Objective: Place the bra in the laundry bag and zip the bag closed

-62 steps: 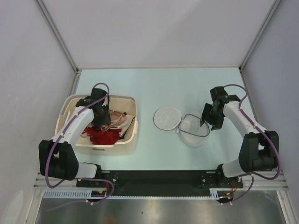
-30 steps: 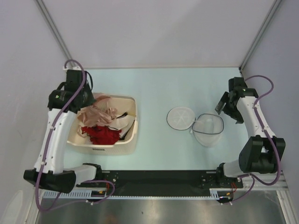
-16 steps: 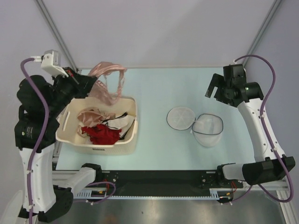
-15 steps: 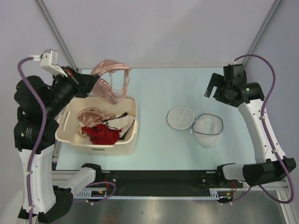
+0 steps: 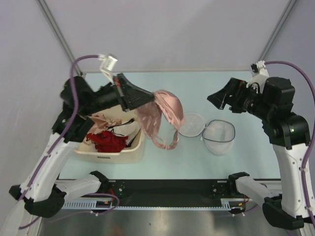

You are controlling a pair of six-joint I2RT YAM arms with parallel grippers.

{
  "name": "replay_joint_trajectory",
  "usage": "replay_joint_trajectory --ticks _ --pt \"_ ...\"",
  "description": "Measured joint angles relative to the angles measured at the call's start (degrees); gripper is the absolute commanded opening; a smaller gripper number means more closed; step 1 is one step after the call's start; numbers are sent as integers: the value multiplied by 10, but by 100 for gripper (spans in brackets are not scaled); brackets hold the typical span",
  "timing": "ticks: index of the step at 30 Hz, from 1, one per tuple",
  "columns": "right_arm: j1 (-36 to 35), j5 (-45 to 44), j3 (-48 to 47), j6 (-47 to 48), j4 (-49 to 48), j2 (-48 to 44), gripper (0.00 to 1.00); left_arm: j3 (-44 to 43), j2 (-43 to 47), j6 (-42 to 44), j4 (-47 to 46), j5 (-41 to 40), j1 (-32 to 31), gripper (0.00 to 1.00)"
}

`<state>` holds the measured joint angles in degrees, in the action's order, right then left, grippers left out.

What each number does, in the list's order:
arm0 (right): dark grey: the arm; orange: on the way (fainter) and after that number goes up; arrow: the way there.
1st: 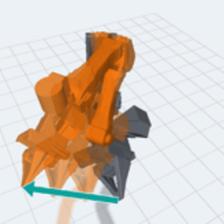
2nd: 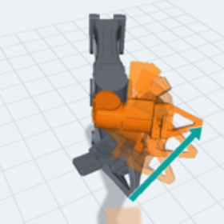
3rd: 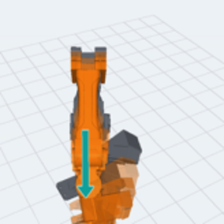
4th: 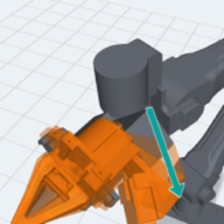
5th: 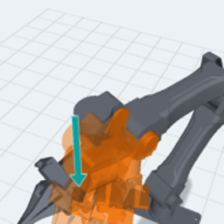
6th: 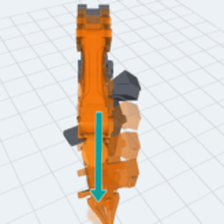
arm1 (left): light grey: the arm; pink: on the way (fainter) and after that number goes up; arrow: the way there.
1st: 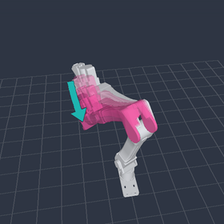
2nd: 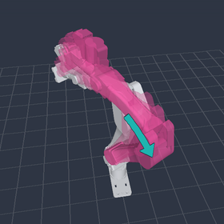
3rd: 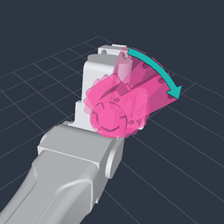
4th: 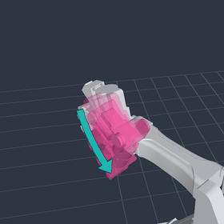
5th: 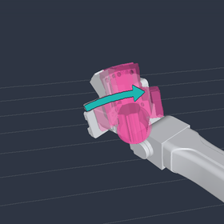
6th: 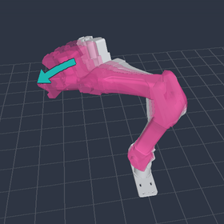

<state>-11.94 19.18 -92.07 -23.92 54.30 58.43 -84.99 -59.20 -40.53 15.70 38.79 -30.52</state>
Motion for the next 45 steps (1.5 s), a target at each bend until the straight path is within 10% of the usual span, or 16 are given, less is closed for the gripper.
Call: replay_joint_trajectory --ticks 16,36,45 --pt "-36 212 235 2 -79 -133 100 44 -177 33 142 -88 -79 0" --pt "-378 -134 437 210 -299 -129 100 15 -223 77 329 -110 -115 0" --pt "-394 -204 461 325 -358 -130 100 1 -252 136 407 -98 -142 0"
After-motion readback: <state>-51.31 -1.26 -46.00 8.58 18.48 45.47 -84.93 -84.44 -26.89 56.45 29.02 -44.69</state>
